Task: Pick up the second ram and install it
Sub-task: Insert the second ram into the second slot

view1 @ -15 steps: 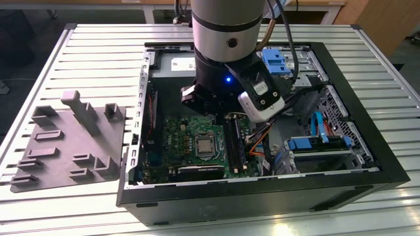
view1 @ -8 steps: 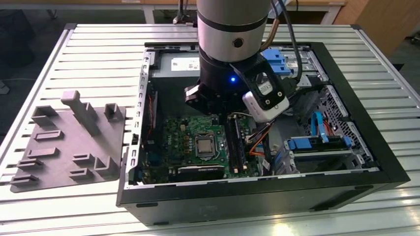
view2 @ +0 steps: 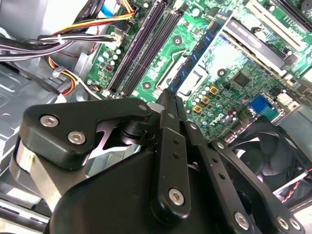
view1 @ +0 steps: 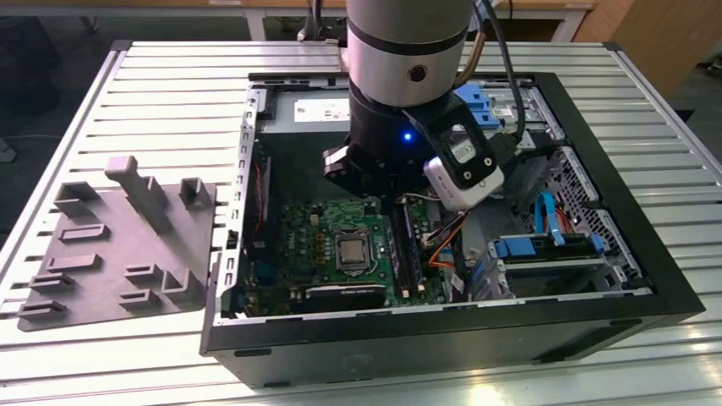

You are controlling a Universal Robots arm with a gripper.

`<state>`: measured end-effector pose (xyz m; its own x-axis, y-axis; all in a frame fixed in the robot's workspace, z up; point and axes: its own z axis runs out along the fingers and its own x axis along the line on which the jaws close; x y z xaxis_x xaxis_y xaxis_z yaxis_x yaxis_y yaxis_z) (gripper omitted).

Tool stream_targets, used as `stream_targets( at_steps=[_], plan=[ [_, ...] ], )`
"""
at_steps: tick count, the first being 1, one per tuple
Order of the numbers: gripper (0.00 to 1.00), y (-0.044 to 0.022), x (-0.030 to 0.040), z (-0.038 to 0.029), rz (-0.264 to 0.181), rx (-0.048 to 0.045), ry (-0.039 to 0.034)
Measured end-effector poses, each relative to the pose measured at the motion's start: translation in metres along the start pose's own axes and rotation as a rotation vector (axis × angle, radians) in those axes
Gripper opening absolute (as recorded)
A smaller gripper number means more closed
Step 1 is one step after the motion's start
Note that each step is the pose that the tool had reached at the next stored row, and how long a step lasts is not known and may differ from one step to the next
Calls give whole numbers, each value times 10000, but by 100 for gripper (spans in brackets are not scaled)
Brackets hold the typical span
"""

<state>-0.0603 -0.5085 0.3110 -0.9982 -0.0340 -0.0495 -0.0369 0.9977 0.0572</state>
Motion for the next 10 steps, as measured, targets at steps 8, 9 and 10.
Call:
stream_targets(
  at_steps=[8,9,10],
  plan=[
    [12,-2,-43,2,-1,0,1],
    [12,-2,-46,2,0,0,1],
    [12,-2,-48,2,0,0,1]
  ],
)
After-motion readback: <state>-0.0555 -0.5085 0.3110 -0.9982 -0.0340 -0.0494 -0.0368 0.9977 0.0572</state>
